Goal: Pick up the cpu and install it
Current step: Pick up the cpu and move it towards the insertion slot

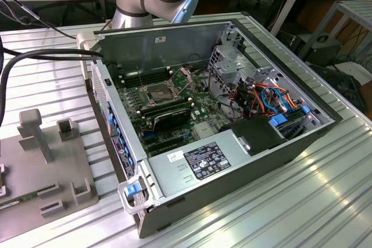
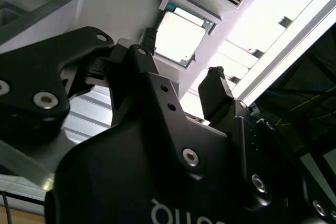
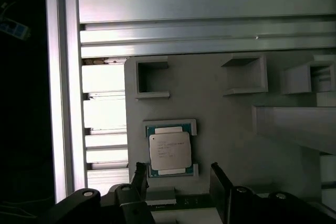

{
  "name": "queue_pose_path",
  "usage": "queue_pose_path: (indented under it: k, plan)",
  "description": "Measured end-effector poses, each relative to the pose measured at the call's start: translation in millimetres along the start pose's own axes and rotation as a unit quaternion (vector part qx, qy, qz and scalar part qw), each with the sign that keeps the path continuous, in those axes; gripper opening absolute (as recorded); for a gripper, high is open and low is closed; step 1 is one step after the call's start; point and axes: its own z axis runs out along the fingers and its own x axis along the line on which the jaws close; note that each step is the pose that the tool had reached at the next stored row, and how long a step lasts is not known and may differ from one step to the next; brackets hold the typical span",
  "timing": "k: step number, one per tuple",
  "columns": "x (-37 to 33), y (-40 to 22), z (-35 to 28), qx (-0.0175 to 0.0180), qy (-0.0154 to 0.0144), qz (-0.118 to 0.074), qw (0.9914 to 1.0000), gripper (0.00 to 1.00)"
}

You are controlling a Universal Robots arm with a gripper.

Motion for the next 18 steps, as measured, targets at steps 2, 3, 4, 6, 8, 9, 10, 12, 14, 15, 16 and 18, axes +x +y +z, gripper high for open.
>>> queue_pose_path:
  k: [2, 3, 4, 6, 8, 9, 10, 12, 14, 15, 16, 18]
  plan:
    - [0.0, 0.0, 0.0, 0.0000, 0.0000, 0.000, 1.00000, 0.60]
    - [0.0, 0.0, 0.0, 0.0000, 0.0000, 0.000, 1.00000, 0.60]
    - [0.0, 0.0, 0.0, 0.0000, 0.0000, 0.000, 1.00000, 0.60]
    - [0.1, 0.0, 1.8, 0.0025, -0.0004, 0.000, 1.00000, 0.60]
    - [0.1, -0.2, 3.7, 0.0063, -0.0003, 0.000, 0.99998, 0.60]
    - [0.1, -0.2, 4.9, 0.0077, -0.0004, 0.000, 0.99997, 0.60]
    - [0.1, -0.3, 6.3, 0.0091, -0.0004, 0.000, 0.99996, 0.60]
    - [0.2, -0.5, 10.8, 0.0136, -0.0003, 0.000, 0.99991, 0.60]
    - [0.2, -0.5, 11.0, 0.0139, -0.0003, 0.000, 0.99990, 0.60]
    - [0.3, -0.5, 10.9, 0.0140, -0.0003, 0.000, 0.99990, 0.60]
    - [0.3, -0.5, 11.0, 0.0140, -0.0003, 0.000, 0.99990, 0.60]
    - [0.3, -0.5, 11.0, 0.0140, -0.0004, 0.000, 0.99990, 0.60]
